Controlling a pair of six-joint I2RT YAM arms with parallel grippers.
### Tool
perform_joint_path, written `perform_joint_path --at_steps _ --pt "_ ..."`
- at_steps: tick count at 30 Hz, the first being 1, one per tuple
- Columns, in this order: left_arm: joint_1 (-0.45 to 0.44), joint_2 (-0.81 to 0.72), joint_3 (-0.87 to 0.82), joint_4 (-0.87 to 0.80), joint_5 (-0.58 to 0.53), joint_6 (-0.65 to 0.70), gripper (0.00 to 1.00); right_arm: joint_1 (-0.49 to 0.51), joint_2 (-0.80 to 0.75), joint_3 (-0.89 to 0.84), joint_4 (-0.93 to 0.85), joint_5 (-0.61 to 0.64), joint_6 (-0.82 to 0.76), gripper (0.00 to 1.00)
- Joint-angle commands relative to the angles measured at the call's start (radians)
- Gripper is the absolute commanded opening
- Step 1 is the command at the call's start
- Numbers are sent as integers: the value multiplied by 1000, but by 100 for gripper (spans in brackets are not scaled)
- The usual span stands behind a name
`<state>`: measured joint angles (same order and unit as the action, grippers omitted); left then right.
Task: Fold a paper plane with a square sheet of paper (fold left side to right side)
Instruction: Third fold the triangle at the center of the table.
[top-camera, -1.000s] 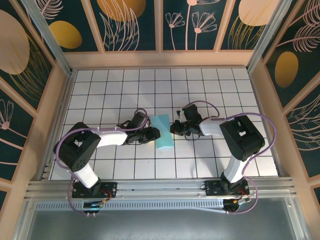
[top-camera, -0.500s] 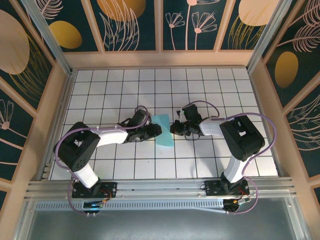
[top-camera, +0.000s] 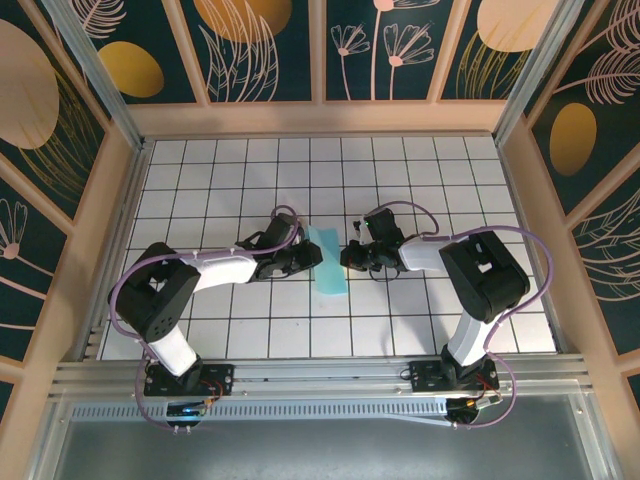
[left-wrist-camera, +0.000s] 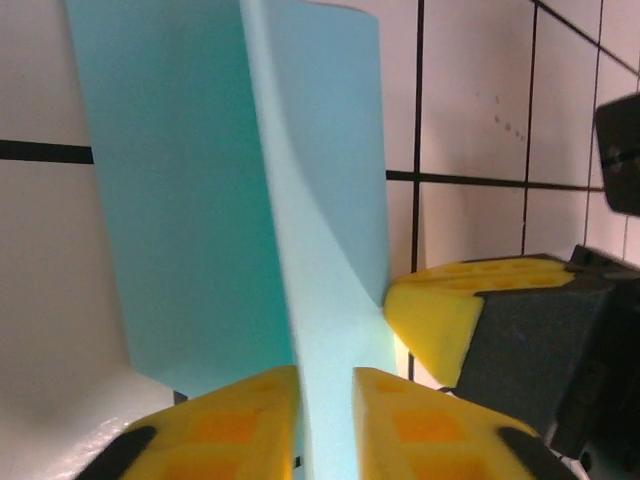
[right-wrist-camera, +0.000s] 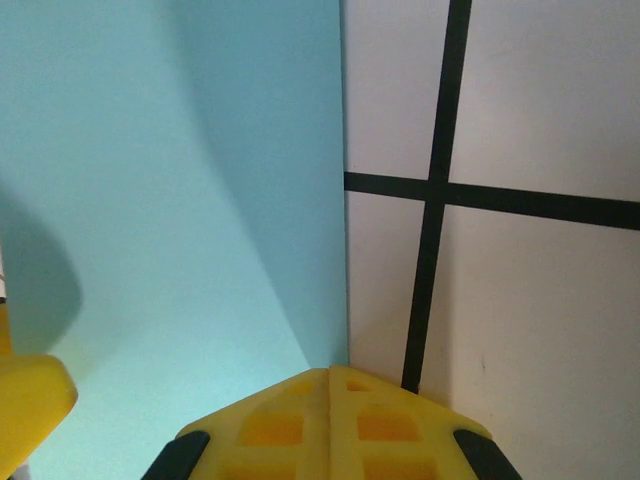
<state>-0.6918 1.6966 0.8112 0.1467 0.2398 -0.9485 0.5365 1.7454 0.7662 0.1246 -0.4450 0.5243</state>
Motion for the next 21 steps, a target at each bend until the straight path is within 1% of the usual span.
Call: perform_joint_path --at_steps 1,2,3,7,10,13,16,21 --pt "8 6 -23 13 10 -24 12 5 -33 16 -27 55 -40 0" --pt "6 5 -24 11 10 -28 8 5 -50 16 -21 59 -49 1" --pt "6 2 -24 11 10 -31 6 5 -68 15 -16 67 -58 5" --pt "6 -1 -19 1 17 -49 0 5 -156 -10 -15 126 -105 20" --pt "7 0 -12 2 39 -66 0 5 -235 -59 -12 159 -150 28" --pt "6 0 -1 -2 61 -74 0 39 -330 -125 6 177 -193 34" --pt "6 -2 6 -8 81 -82 0 109 -422 -190 14 230 -246 40" --pt "7 -8 15 -28 95 -76 0 284 -577 -315 57 394 -296 52"
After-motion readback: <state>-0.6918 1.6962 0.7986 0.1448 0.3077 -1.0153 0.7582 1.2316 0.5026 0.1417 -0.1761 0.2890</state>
